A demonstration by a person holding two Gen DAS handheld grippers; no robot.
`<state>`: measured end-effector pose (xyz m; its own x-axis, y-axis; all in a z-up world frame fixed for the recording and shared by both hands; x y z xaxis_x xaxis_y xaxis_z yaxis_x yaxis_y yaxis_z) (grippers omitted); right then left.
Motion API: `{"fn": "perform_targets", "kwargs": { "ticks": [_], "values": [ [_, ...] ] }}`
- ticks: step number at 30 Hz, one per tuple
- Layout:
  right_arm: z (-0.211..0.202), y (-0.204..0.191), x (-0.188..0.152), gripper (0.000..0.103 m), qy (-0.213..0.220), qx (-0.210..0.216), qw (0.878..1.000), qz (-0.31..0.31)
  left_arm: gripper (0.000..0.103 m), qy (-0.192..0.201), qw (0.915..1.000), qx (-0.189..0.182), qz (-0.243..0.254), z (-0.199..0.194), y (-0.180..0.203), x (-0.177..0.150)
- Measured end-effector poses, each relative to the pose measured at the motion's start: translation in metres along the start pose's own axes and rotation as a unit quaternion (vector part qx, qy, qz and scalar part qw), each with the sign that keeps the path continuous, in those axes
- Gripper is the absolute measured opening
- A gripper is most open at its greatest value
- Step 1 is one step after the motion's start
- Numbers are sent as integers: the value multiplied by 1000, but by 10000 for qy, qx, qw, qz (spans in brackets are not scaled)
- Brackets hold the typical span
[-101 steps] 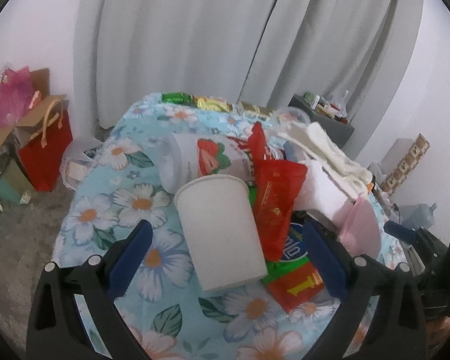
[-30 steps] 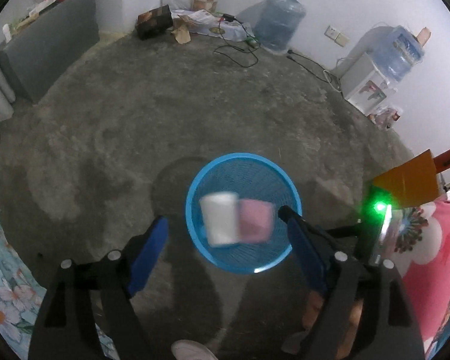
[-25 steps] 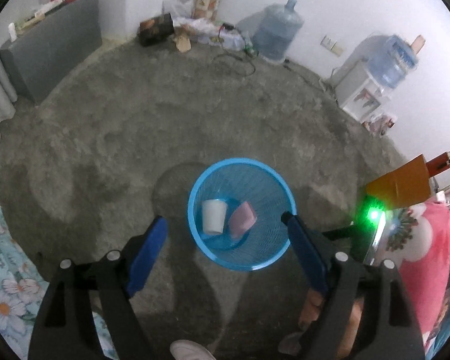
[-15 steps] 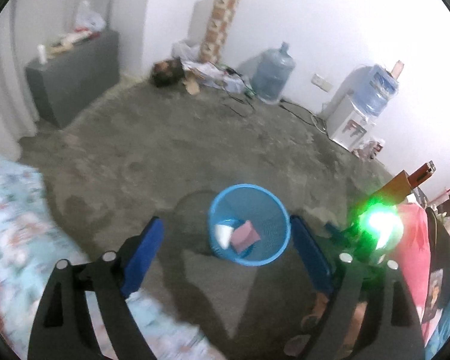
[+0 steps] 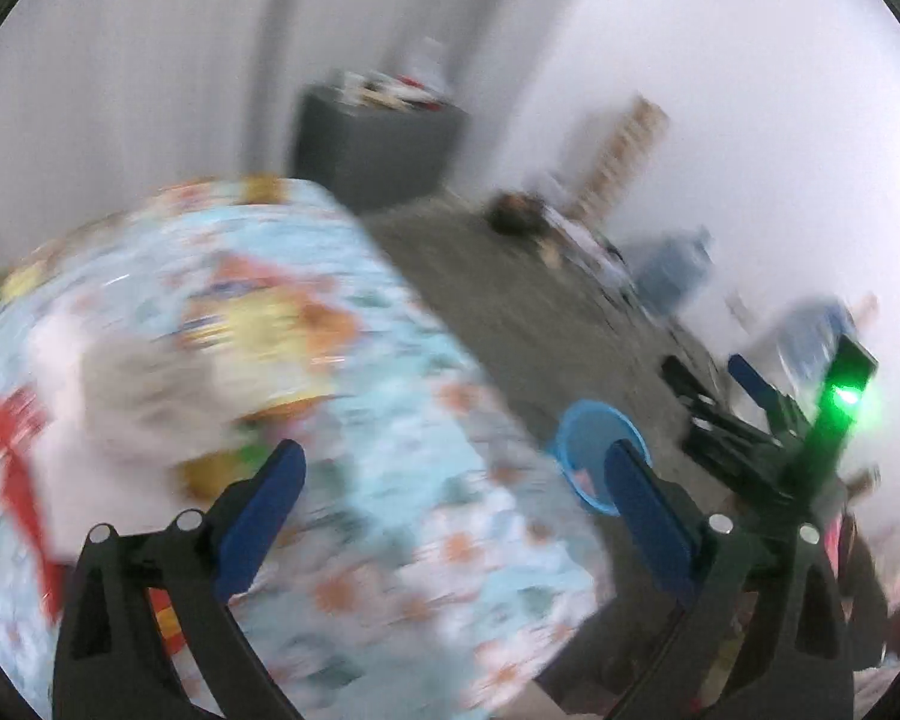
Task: Collect trash
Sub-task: 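Return both tools to the bed and reach into the tissues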
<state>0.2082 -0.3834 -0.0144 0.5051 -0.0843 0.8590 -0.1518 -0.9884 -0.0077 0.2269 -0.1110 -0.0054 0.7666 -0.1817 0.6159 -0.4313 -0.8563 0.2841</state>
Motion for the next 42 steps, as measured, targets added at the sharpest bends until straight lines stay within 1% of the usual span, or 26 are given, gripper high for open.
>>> {"fn": "perform_targets", "kwargs": {
  "ticks": [1,2,3,4,5,6,8,10,11,14,15,16,18,21,22,24,26,27,30,32,34,36,37,39,40,42],
  "values": [
    [0,-14,5,95,-2,287,9996,-35,98,88,9999,75,-115,-10,-15,-4],
    [0,-32,10,95,-28,818,9966,-58,98,200,9993,182,-251,-20,-35,-7],
    [0,-44,12,95,-45,1102,9939,-57,98,302,9985,270,-369,-28,-51,-9],
    [1,-55,17,95,-50,1312,9913,-61,98,481,9965,390,-559,-41,-76,-14],
    [5,-66,19,95,-76,1466,9891,-131,98,619,9945,463,-704,-50,-92,-18],
    [6,-76,20,95,-115,1562,9875,-188,98,797,9913,518,-905,-61,-112,-24],
    [15,-93,21,95,-309,1847,9822,-150,98,990,9865,574,-1172,-76,-137,-33],
    [24,-109,16,95,-649,2302,9709,72,98,1209,9802,686,-1407,-87,-164,-38],
    [28,-116,14,95,-806,2492,9650,161,98,1304,9779,680,-1485,-92,-174,-40],
    [36,-145,17,95,-1190,2970,9469,312,98,1558,9724,445,-1677,-104,-191,-37],
    [37,-156,18,95,-1226,3015,9451,299,98,1638,9708,360,-1716,-106,-195,-34],
    [37,-156,18,94,-1226,3015,9451,299,97,1685,9701,314,-1721,-109,-195,-31],
    [33,-180,26,91,-1250,3090,9426,206,97,1776,9691,344,-1676,-109,-201,-26],
    [35,-210,30,89,-1312,3411,9308,-39,97,1745,9770,488,-1120,-98,-189,-22],
    [38,-225,30,88,-1390,3558,9240,-152,97,1718,9792,493,-959,-94,-186,-25],
    [45,-248,28,83,-1561,3688,9155,-399,97,1625,9831,488,-680,-83,-174,-30],
    [55,-269,24,81,-1683,3770,9085,-642,95,1576,9849,513,-491,-70,-165,-35],
    [59,-281,23,80,-1754,3820,9039,-798,91,1562,9855,468,-466,-63,-160,-38],
    [63,-303,19,77,-1854,3876,8959,-1130,86,1438,9874,309,-576,-47,-159,-44],
    [66,-320,16,75,-1891,3896,8907,-1380,82,1415,9872,358,-644,-41,-163,-45],
    [71,-332,11,71,-1914,3806,8900,-1628,75,1363,9865,578,-692,-34,-172,-44],
    [74,-340,6,63,-1945,3742,8882,-1825,67,1318,9868,656,-673,-30,-177,-42],
    [76,-342,3,61,-1980,3716,8875,-1874,66,1292,9873,628,-686,-27,-178,-41],
    [80,-344,-3,52,-2089,3612,8865,-2002,58,1239,9876,646,-710,-24,-180,-40],
    [83,-344,-7,49,-2138,3543,8867,-2064,57,1236,9872,701,-722,-23,-181,-40],
    [85,-343,-12,38,-2210,3495,8859,-2100,54,1280,9858,703,-826,-26,-185,-40]
  ]
}}
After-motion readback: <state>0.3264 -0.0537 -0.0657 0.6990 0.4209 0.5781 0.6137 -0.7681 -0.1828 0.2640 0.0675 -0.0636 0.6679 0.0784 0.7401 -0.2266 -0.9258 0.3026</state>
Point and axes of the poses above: each gripper's, at about its wrist camera, not at the fingertips, and z roughly the way its jaws point, y to its right, x to its top, the point moved 10 cm from there along z, roughly the way its jaws point, and after that the axes turned 4 degrees about x, right-handed, at the moved point
